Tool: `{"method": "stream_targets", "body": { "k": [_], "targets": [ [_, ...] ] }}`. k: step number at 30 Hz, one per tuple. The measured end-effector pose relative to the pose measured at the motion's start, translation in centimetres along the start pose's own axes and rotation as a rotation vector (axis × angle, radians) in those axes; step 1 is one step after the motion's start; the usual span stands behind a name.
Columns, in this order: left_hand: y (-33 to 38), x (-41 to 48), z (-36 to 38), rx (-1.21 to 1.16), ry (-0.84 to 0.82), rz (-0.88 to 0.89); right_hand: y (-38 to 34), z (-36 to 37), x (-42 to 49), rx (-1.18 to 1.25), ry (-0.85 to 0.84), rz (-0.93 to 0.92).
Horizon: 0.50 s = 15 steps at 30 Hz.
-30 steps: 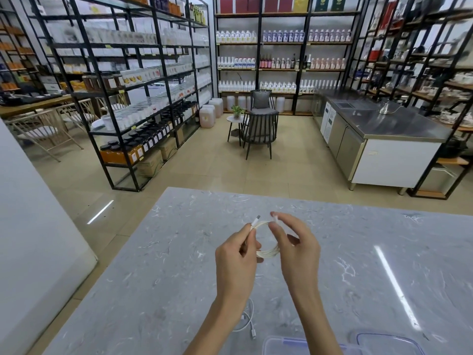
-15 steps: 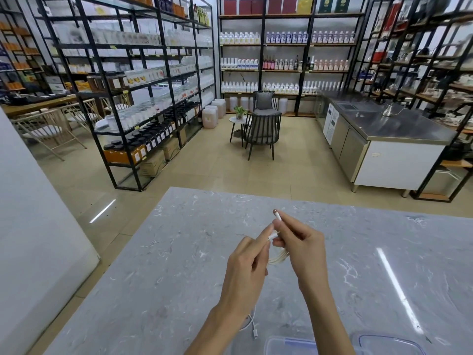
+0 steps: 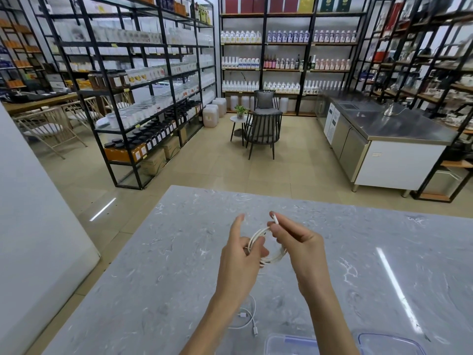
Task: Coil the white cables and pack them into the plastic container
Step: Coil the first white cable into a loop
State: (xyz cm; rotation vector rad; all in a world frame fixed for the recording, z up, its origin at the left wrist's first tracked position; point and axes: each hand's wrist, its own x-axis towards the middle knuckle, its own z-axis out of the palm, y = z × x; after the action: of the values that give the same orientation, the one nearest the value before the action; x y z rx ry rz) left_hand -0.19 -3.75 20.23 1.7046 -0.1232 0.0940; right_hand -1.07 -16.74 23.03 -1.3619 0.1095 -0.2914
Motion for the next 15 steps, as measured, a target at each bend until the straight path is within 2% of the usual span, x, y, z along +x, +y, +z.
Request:
{"method": "stream_targets", "body": {
  "k": [5, 8, 12, 15],
  "targets": [
    [0.6, 1.1, -1.7, -0.656, -0.189, -0.502, 0.6, 0.4, -0.1, -0.032, 0.045, -0.019],
    [0.8, 1.5, -2.7, -0.863, -0.295, -0.771, 1.0, 0.3, -0.1, -0.037, 0.058, -0.011],
    [0.8, 1.7, -3.3, -0.852, -0.366, -0.832, 1.1, 0.2, -0.1, -0.059, 0.046, 0.013],
    [0.8, 1.9, -3.3, -0.86, -0.335, -0.822, 1.2, 0.1, -0.1, -0.025, 0.032, 0.038]
  ]
}}
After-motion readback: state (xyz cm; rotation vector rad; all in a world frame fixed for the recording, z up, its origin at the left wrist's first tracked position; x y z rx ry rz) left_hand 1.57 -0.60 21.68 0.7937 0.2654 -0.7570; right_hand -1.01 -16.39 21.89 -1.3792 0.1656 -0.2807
